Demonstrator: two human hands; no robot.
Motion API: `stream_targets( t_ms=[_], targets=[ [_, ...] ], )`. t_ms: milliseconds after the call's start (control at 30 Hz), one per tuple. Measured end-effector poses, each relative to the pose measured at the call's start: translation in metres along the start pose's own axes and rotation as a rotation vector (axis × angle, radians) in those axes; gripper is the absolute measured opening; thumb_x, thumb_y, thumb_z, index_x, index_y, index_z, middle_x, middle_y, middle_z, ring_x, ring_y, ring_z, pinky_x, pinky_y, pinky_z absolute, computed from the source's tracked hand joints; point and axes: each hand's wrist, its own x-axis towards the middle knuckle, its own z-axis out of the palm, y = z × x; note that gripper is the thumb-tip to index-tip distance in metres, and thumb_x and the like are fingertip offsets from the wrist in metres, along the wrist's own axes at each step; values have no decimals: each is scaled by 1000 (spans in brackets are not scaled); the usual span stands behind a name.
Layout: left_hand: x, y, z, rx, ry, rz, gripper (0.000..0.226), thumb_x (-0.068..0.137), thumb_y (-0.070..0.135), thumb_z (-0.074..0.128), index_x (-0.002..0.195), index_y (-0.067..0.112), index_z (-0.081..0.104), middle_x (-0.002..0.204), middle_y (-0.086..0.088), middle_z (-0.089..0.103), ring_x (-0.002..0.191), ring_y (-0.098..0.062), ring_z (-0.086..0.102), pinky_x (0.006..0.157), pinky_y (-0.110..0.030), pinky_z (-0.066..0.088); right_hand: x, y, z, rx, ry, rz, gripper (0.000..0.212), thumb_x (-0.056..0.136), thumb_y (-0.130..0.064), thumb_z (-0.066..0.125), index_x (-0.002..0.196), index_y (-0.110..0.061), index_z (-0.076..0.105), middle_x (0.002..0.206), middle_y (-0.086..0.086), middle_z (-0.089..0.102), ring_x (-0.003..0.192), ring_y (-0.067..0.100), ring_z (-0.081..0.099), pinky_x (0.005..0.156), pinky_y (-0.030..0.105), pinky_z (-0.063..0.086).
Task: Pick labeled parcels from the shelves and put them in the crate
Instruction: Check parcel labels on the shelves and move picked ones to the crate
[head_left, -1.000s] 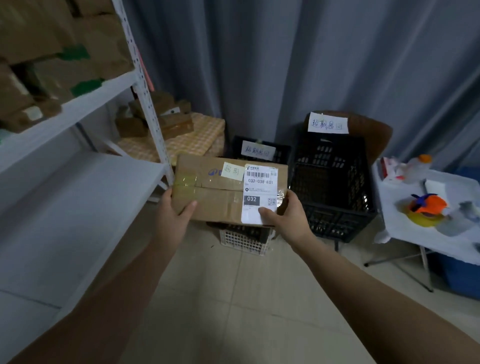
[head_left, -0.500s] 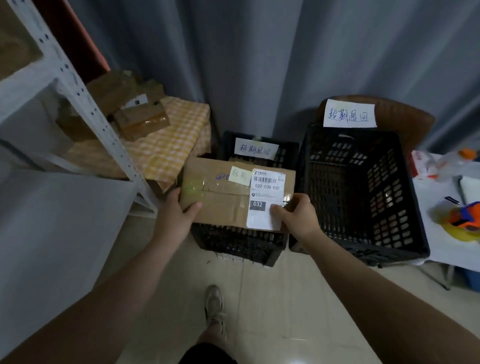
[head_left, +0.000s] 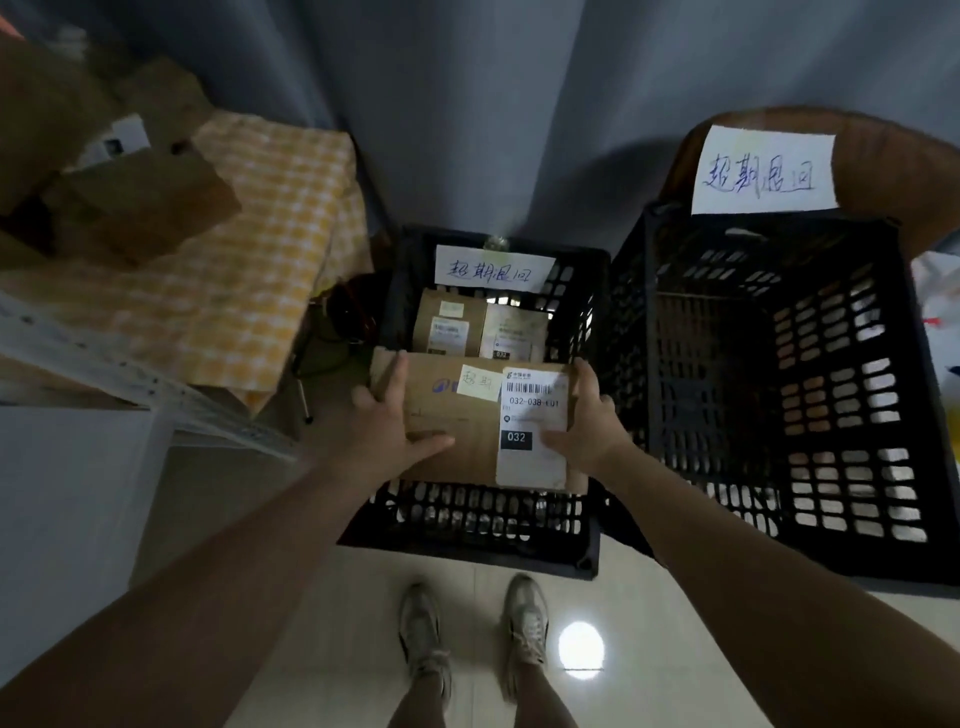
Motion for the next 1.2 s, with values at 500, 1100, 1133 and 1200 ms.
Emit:
stream_targets(
  t_ms=[500, 1100, 1133, 1200],
  targets=[
    [114, -44, 160, 209, -157, -121, 107, 79, 56, 66, 151, 23, -6, 153, -22, -9, 129, -46, 32, 99, -44, 41, 134, 122, 124, -177, -17, 227, 84, 85, -18, 70, 147, -7, 15, 147, 17, 18, 127, 37, 41, 101, 45, 44],
    [140, -85, 195, 630, -137, 205, 80, 89, 47, 55, 151, 23, 10, 156, -9, 15, 139, -30, 18, 109, -42, 26, 159, 146, 159, -668, -165, -133, 69, 90, -12, 53, 150, -18, 19, 153, 14, 21, 139, 33, 20, 108, 44, 32],
    [138, -84, 192, 634, -139, 209, 78, 90, 46, 54, 151, 22, 11, 156, -9, 14, 139, -30, 18, 110, -42, 25, 156, 143, 157, -686, -152, -139, 68, 90, -13, 52, 150, -18, 20, 152, 14, 22, 139, 32, 21, 107, 45, 33],
    [131, -82, 183, 601, -128, 225, 70, 92, 43, 51, 149, 21, 17, 154, -11, 18, 139, -30, 20, 109, -41, 26, 150, 133, 156, -723, -132, -156, 66, 90, -14, 53, 149, -18, 22, 149, 13, 26, 137, 32, 24, 104, 45, 36]
  ],
)
